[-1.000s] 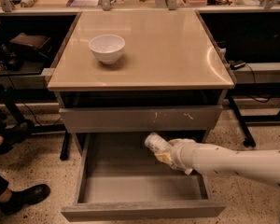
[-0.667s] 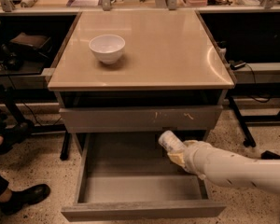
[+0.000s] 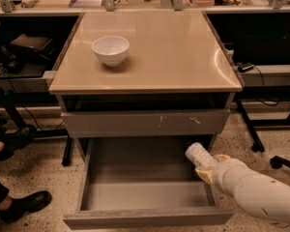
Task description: Pick blue plastic bottle from middle drawer and place on counter
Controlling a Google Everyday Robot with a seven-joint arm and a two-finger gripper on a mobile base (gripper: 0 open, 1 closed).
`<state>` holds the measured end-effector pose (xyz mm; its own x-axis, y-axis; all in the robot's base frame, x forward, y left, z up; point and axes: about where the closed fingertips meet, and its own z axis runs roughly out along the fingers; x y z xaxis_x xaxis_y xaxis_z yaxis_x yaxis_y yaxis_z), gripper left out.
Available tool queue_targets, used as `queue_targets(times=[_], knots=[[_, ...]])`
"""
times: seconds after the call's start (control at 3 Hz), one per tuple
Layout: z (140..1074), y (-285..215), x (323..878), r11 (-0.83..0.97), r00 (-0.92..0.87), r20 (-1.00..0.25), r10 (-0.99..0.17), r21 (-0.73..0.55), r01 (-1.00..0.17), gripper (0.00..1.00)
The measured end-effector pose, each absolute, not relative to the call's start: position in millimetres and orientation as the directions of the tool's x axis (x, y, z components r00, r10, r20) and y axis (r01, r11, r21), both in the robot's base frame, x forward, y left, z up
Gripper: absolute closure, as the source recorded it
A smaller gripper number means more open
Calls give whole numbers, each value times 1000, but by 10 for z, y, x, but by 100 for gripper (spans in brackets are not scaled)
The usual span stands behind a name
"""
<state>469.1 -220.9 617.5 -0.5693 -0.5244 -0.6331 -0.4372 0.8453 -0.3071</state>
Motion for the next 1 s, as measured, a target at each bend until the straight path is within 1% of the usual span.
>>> queue_targets(times=[0.33,0.67,1.0], knots=[[6177,-2207,4692,845,-569,-633,-525,-307,-438,100],[6454,-2353,4798,849,-557,-648,-519,-315,-424,100],[6992,-2637,5006,851,-512,-685,-518,-354,-388,100]])
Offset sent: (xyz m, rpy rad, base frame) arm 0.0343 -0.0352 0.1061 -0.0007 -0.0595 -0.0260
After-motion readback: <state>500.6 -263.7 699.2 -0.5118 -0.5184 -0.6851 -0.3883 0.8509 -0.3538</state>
